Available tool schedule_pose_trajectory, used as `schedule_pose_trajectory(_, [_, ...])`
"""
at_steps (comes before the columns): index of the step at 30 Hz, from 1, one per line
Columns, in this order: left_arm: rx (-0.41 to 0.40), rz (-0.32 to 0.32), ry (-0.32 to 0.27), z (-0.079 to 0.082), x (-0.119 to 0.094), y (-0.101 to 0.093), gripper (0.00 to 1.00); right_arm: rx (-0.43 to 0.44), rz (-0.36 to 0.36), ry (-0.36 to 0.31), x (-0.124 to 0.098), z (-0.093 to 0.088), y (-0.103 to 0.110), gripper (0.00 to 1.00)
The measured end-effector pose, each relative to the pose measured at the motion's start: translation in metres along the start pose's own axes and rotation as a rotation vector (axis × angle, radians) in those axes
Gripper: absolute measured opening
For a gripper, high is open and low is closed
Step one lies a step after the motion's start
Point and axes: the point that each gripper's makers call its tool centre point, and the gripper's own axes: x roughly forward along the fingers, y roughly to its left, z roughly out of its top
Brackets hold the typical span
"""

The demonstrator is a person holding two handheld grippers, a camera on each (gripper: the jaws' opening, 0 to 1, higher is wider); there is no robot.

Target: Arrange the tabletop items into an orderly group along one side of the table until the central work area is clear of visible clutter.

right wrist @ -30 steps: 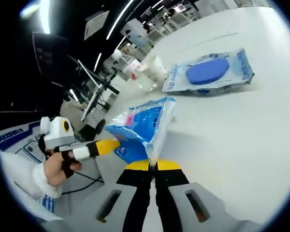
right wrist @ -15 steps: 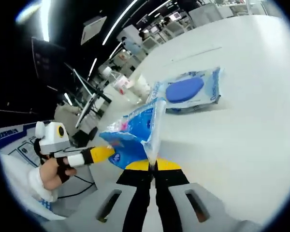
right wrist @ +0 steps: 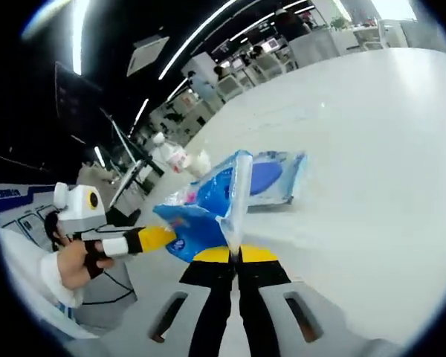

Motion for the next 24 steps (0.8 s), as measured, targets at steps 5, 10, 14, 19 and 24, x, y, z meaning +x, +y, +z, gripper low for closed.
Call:
schedule_pose_trajectory(5, [0.078,-0.053,0.003,0.017,0.019,-0.030,0.00,0.000,-0.042,-0.046,-0.021,0.019,-0.020,0.00])
schedule_pose_trajectory(10, [0.129,-0.099,0.004,0.034,0.036,-0.057,0.00,-0.029,-0.084,-0.089,-0.042,0.041,-0.036,0.00])
schedule_pose_trajectory(14, [0.142,-0.132,-0.012,0.049,0.044,-0.073,0.00,-0.032,-0.098,-0.122,-0.053,0.062,-0.047,0.00])
schedule_pose_trajectory(19, [0.128,-0.147,-0.034,0.069,0.052,-0.083,0.00,-0.097,-0.101,-0.137,-0.060,0.088,-0.051,0.00])
schedule_pose_trajectory(24, [0.190,-0.141,-0.031,0.090,0.061,-0.092,0.00,-0.066,-0.108,-0.159,-0.061,0.100,-0.062,0.00])
